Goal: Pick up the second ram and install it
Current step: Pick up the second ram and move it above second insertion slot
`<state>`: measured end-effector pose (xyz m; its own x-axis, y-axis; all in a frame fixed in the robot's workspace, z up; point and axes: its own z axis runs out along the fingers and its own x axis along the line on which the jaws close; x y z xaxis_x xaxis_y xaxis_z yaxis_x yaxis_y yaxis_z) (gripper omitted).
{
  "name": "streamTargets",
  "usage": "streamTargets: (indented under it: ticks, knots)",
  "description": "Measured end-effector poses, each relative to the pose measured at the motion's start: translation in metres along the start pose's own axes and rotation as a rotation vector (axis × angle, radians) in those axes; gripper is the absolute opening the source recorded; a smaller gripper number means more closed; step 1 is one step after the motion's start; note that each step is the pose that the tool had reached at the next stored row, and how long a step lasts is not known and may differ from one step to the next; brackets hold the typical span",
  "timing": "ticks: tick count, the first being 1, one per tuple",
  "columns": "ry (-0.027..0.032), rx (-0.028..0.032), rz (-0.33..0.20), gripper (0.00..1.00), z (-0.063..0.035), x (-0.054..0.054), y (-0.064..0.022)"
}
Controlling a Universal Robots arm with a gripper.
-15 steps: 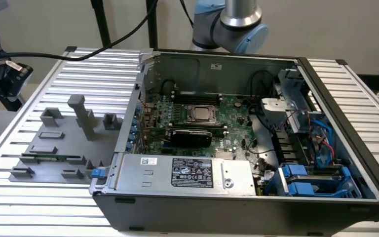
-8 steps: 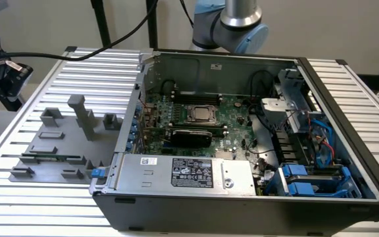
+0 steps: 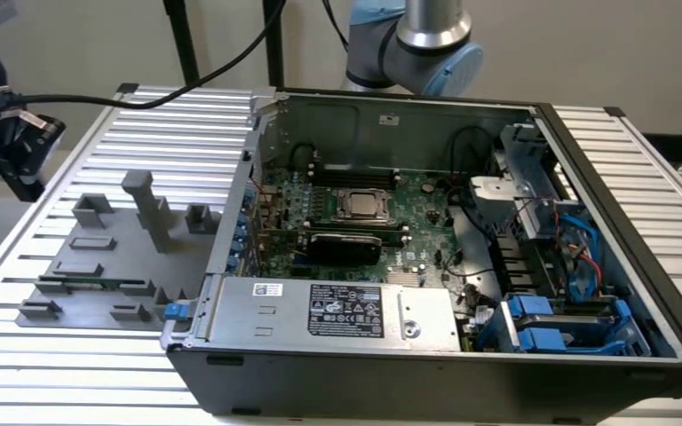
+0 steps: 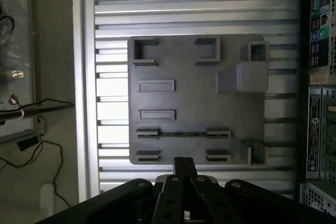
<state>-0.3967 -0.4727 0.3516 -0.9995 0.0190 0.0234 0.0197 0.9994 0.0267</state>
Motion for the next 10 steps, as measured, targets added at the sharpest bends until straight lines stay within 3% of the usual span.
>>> streamTargets:
  ticks: [3,10]
  knots:
    - [-0.0085,0.0005,-0.027,0.11,0.0041,0.0,0.0011]
    - [-0.0108,0.0025,-0.146,0.11,0.0141,0.0,0.0014]
